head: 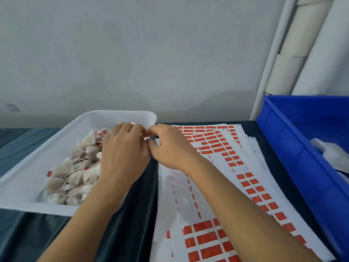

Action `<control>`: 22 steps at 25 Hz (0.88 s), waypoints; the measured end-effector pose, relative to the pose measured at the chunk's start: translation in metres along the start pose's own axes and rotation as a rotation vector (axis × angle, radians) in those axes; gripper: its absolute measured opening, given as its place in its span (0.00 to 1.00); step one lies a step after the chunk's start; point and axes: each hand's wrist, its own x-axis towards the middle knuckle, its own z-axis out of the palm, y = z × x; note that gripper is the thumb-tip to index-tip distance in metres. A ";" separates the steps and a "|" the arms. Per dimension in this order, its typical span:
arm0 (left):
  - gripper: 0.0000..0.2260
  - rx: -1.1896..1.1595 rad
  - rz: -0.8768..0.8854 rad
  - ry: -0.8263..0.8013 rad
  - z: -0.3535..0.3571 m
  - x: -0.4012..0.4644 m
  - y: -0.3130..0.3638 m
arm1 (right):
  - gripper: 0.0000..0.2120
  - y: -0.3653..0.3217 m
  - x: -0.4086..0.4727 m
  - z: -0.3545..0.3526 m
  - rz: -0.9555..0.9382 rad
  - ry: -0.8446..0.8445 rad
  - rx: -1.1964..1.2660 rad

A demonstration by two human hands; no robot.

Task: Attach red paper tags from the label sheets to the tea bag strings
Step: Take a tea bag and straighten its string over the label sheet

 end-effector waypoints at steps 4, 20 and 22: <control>0.11 -0.146 0.053 -0.134 0.033 -0.016 0.057 | 0.08 0.024 -0.031 -0.037 0.174 -0.063 -0.254; 0.25 -0.156 0.198 -0.598 0.124 -0.076 0.117 | 0.13 0.105 -0.074 -0.108 0.542 -0.235 -0.461; 0.25 -0.185 0.175 -0.606 0.123 -0.077 0.115 | 0.14 0.115 -0.069 -0.143 0.581 0.022 -0.461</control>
